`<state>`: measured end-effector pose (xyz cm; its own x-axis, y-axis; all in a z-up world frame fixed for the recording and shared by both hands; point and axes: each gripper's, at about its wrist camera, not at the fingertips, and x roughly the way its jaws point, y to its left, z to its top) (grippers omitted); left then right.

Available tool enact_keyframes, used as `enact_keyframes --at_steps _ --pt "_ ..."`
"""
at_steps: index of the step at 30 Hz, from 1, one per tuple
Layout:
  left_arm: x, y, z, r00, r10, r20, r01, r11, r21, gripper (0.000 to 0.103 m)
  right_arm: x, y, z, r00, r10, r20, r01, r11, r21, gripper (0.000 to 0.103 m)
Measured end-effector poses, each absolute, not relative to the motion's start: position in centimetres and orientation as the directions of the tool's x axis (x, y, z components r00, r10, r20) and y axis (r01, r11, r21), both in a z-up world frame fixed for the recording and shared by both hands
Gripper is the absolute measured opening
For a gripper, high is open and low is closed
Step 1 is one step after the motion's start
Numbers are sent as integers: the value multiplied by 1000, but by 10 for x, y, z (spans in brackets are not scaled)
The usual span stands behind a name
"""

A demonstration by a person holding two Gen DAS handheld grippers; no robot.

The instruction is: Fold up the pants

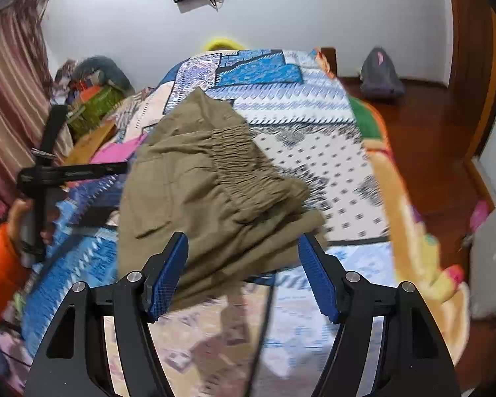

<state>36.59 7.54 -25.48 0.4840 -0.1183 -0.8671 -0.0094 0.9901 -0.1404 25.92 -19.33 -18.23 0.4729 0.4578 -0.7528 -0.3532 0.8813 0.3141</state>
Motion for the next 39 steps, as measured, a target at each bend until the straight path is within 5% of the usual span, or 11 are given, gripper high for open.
enact_keyframes --at_steps 10,13,15,16,20,25,30,39 --pt "406 73 -284 387 -181 -904 11 981 -192 64 270 -167 -218 394 410 -823 -337 897 286 66" --pt "413 68 -287 394 -171 -903 41 985 -169 63 269 -173 -230 413 417 -810 -309 900 306 74" --pt "416 67 -287 410 -167 -897 35 985 -167 49 272 -180 -235 398 445 -802 -289 891 351 76" --pt "416 65 -286 426 -147 -893 29 988 -149 22 272 -181 -236 394 452 -800 -283 888 362 76" --pt "412 63 -280 469 -114 -876 19 993 -119 10 278 -178 -236 387 449 -805 -319 885 340 76" --pt "395 63 -268 505 -59 -861 36 998 -47 7 291 -173 -235 384 428 -818 -358 886 295 74" --pt "359 95 -254 485 -94 -869 -20 993 -118 7 304 -162 -234 373 428 -823 -401 874 273 59" --pt "261 123 -252 478 -116 -870 -129 971 -201 7 323 -121 -231 381 406 -831 -504 845 181 54"
